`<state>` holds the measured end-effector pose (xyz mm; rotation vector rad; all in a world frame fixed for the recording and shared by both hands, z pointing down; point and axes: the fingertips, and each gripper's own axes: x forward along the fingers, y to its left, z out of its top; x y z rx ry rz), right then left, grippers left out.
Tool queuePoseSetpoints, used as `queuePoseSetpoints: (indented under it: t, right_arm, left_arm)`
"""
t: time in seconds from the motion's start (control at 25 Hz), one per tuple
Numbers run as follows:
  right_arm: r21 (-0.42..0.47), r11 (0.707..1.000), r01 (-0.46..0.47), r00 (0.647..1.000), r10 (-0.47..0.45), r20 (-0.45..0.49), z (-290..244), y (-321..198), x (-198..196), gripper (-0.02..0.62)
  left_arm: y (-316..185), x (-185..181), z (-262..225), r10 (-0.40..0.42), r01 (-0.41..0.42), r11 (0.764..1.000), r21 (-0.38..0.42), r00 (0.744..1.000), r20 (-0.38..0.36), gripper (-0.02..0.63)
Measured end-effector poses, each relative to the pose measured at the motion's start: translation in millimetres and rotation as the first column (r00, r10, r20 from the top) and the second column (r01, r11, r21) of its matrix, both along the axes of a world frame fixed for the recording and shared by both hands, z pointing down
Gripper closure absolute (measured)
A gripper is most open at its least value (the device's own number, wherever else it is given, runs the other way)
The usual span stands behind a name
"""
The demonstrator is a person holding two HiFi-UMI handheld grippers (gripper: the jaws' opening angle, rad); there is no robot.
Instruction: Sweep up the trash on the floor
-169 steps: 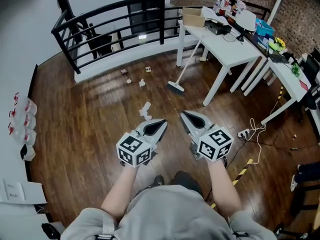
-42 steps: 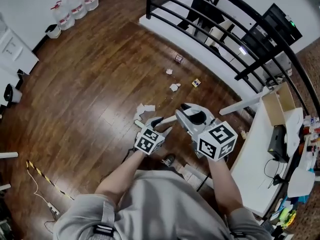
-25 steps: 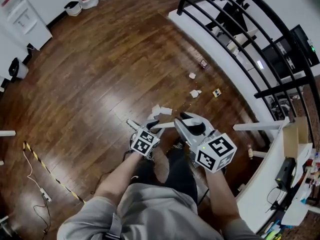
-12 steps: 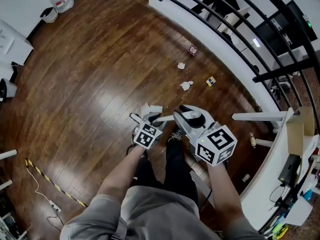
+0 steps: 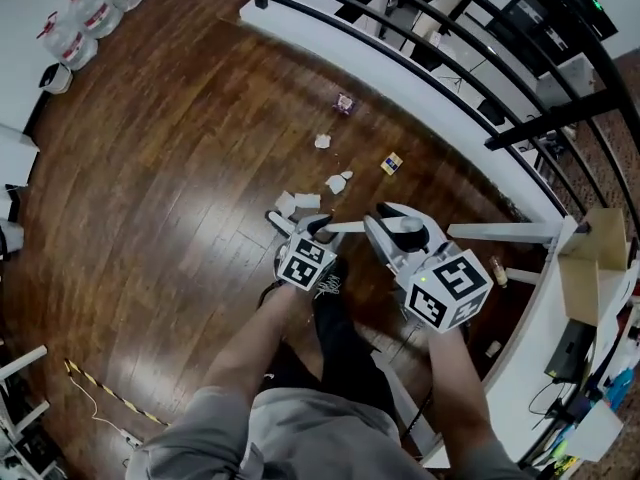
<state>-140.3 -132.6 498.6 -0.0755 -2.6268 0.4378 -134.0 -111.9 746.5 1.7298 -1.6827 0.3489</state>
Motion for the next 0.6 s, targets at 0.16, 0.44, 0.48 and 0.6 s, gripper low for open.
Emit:
queuePoseSetpoints:
  t: [0.16,0.44,0.48,0.6]
  right_arm:
    - [0.027,0.999,-0.043,0.999,0.043,0.016,-5,-63,-4,0.508]
    - [0.113,0.991,-0.067,0.998,0.066,0.018,-19,-132,-10,0.508]
    - [0.126,0.99,-0.069,0.998,0.067,0.017,-20,-139,-10,0.508]
    - [0.166,0.983,-0.078,0.997,0.076,0.014,-22,-157,-10,0.506]
  left_arm:
    - [-70,-7,-4,0.032,-0.032,0.999,0.027,0.999,0.012,0.462]
    - [-165,-14,-16,0.078,-0.079,0.993,0.087,0.997,0.016,0.46]
    - [-177,-14,-16,0.087,-0.089,0.992,0.094,0.996,0.017,0.46]
    - [-206,-13,-18,0.121,-0.123,0.988,0.097,0.992,0.02,0.46]
